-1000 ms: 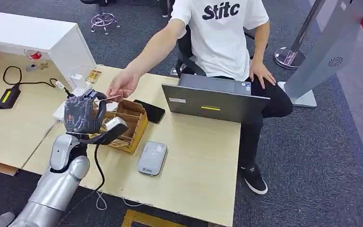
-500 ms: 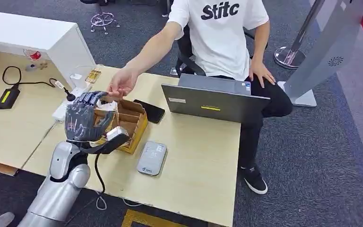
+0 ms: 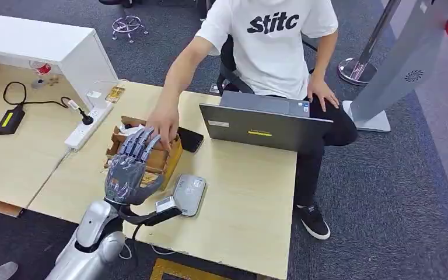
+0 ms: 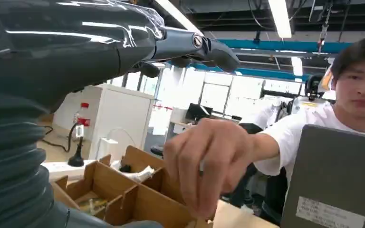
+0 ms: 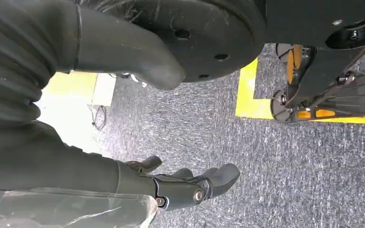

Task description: Pass the card to the sensor for recognition and then transmit it.

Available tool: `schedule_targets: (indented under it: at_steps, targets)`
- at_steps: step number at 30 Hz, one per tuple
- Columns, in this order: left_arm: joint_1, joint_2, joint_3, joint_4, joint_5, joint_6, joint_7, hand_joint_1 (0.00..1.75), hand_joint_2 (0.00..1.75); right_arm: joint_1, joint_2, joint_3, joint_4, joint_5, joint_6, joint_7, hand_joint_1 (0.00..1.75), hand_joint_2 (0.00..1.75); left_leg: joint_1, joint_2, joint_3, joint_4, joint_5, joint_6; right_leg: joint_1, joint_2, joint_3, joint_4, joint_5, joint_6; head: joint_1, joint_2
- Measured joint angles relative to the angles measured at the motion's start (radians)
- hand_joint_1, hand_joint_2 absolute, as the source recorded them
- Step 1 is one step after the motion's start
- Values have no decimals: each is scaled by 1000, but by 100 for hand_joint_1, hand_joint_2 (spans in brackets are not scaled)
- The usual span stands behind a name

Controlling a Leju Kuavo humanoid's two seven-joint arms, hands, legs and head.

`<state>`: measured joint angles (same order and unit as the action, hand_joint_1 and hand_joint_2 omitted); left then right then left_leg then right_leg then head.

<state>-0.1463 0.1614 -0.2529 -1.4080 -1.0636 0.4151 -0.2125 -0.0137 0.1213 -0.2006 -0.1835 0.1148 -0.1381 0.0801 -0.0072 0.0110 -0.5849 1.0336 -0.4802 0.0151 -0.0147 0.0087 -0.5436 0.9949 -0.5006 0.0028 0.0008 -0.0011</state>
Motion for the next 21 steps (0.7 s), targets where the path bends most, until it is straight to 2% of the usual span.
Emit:
schedule_targets:
  at_steps: [4, 21]
  targets:
    - [22, 0, -13, -19, 24, -23, -3, 0, 175, 2, 0, -5, 0, 1, 0, -2, 0, 175, 0, 0, 0, 0, 0, 0, 0, 0, 0, 0, 0, 0, 0, 0]
    - [58, 11, -45, -51, 30, -42, -13, 0, 175, 4, 2, -23, 0, 9, 1, -6, 0, 175, 0, 0, 0, 0, 0, 0, 0, 0, 0, 0, 0, 0, 0, 0]
